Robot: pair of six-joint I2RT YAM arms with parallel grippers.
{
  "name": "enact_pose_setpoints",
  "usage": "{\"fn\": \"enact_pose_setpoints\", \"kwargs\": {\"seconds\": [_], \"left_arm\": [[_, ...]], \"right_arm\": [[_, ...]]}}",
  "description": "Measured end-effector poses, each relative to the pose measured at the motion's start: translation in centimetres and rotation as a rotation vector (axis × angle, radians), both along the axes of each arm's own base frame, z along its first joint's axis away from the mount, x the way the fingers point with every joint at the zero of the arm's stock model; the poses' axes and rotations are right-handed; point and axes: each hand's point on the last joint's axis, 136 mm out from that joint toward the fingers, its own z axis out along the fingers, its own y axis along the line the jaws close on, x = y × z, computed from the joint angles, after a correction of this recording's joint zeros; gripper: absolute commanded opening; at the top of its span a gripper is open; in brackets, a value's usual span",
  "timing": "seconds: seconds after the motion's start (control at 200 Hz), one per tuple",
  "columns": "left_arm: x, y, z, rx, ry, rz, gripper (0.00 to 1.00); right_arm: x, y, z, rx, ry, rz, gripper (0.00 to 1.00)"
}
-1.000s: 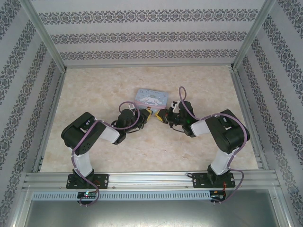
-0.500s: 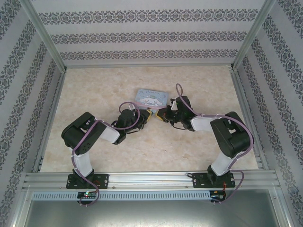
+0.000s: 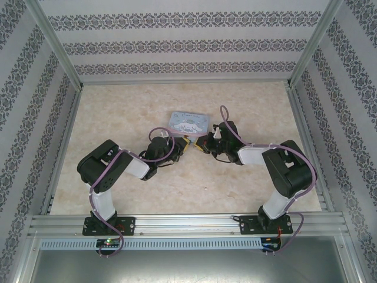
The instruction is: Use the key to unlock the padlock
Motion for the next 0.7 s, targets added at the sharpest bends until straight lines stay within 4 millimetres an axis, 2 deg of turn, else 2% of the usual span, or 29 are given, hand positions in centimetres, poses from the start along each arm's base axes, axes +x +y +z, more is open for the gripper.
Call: {"fn": "enact_pose_setpoints", "kwargs": {"seconds": [0.355,0.699], "left_arm": [[0.6,0.4,-0.8,-0.041,0.038,0.057,0.0],[0.8,0.2,0.1,-0.076,0.017,0.065,0.0]], "right_arm": [[0.7,0.4,-1.4,0.173,0.05,-0.084,0.0],[1.5,-0.3,-0.4,0.222,0.03,-0.077,0.0]]}}
